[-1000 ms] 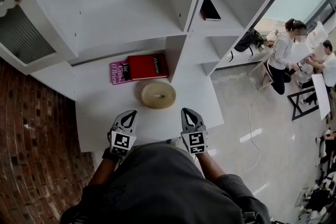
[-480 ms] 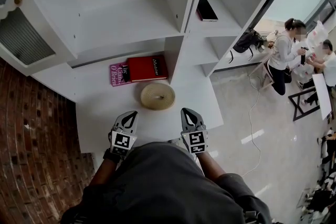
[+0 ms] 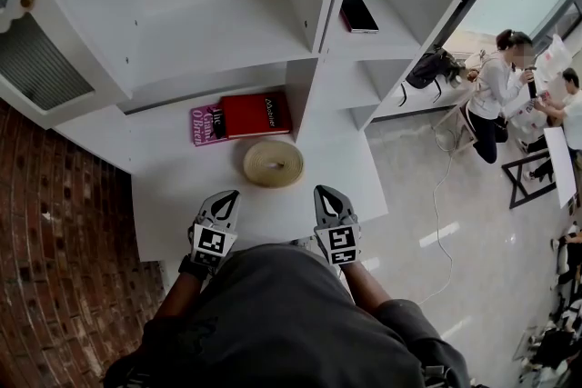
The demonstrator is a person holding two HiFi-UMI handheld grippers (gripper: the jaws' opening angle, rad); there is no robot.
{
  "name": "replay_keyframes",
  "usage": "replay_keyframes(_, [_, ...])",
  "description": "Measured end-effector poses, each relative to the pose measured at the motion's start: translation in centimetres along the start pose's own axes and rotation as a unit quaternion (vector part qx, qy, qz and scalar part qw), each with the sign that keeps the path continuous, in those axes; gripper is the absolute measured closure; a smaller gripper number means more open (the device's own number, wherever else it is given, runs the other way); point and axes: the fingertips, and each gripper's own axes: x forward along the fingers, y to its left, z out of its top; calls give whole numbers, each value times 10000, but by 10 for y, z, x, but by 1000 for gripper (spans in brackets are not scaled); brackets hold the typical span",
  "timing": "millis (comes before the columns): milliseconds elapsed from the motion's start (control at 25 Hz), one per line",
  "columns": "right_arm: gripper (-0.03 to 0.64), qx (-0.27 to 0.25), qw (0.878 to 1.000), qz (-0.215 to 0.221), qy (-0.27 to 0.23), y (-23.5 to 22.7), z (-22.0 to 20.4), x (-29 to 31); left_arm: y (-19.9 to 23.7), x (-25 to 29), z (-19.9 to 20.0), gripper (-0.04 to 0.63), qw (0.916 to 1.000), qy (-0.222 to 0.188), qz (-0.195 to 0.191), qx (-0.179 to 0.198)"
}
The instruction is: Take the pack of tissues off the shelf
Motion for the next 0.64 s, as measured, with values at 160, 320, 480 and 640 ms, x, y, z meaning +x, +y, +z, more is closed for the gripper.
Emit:
replay_keyframes(160, [617,10,10000,0,17,-1,-2,0,-2,3,1,595,10000,-33,-41,71])
replay_keyframes(320, [617,18,10000,23,28,1,-2,0,-5,3,1,595,9999,-53,-93,40])
replay_keyframes(480, [617,24,10000,35,27,2,-1,1,-1,3,-3,595,10000,50,-18,56])
replay_keyframes(640, [617,25,10000,37,28,1,-1,4,-1,6,-10,595,9999,38,-73,-68])
